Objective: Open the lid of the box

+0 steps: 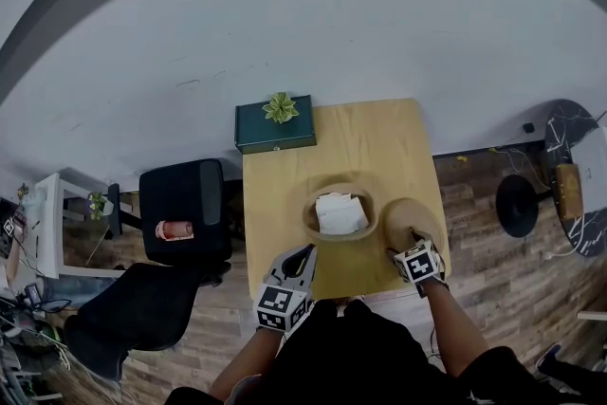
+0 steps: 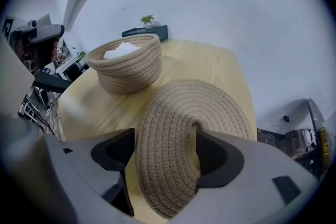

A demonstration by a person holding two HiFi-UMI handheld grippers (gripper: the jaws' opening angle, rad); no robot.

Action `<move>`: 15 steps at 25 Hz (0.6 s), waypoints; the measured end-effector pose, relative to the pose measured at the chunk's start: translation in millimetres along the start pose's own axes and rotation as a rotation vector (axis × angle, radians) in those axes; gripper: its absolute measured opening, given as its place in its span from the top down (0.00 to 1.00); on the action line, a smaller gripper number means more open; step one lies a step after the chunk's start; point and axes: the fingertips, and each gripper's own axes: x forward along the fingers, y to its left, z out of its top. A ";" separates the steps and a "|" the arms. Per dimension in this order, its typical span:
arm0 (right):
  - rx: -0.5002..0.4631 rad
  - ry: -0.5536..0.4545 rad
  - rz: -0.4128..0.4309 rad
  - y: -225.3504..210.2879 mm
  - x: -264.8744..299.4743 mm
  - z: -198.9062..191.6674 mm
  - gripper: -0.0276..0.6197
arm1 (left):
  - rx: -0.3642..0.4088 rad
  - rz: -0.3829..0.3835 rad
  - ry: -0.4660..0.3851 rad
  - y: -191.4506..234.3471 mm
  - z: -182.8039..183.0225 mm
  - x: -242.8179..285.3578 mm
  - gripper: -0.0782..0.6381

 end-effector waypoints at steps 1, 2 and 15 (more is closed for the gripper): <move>-0.004 -0.012 -0.006 -1.1 -3.4 2.9 0.36 | 0.000 -0.002 0.001 -0.2 -0.4 -0.2 0.87; -0.009 -0.026 -0.011 -2.2 -8.1 6.6 0.36 | 0.003 -0.004 0.000 -0.5 -0.4 -0.3 0.87; -0.068 -0.435 -0.062 9.1 -124.7 140.2 0.52 | 0.051 0.065 -0.075 34.0 36.2 -4.2 0.87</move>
